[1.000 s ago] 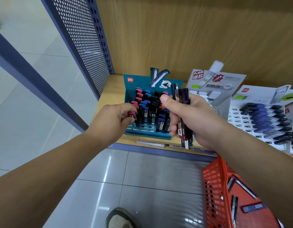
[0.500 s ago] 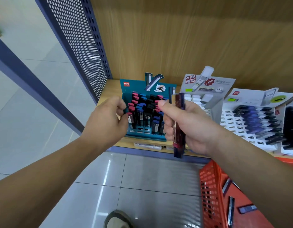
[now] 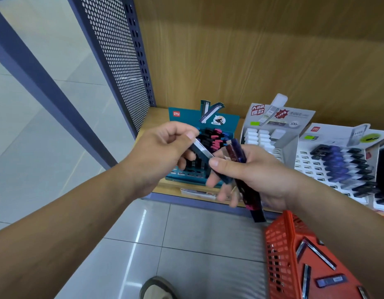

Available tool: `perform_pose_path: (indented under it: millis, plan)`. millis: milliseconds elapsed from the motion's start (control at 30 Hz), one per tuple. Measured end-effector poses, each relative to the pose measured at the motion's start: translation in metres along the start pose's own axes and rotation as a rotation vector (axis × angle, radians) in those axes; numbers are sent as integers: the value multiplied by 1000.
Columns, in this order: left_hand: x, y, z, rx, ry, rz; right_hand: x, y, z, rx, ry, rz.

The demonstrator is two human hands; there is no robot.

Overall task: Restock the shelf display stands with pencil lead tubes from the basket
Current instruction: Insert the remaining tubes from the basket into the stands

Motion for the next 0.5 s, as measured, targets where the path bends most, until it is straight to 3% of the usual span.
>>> perform_pose_path:
  millis: [167, 267, 400, 500]
  plan:
    - [-3, 22, 23, 131, 120, -85, 0, 19, -1, -106, 24, -179]
    - [0, 22, 38, 65, 186, -25, 1, 17, 6, -81, 86, -146]
    - [4, 22, 51, 29, 242, -8, 2, 8, 14, 84, 145, -96]
    - [6, 22, 57, -13, 268, -11, -1, 4, 19, 269, 196, -166]
Point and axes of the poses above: each hand's wrist, its own x-axis away from the middle knuckle, its own y-axis out of the back of the hand, z = x × y, the point moved 6 cm from there along -x, towards the middle knuckle, and after that the axes turned 6 degrees about x, right-handed, at the moved point
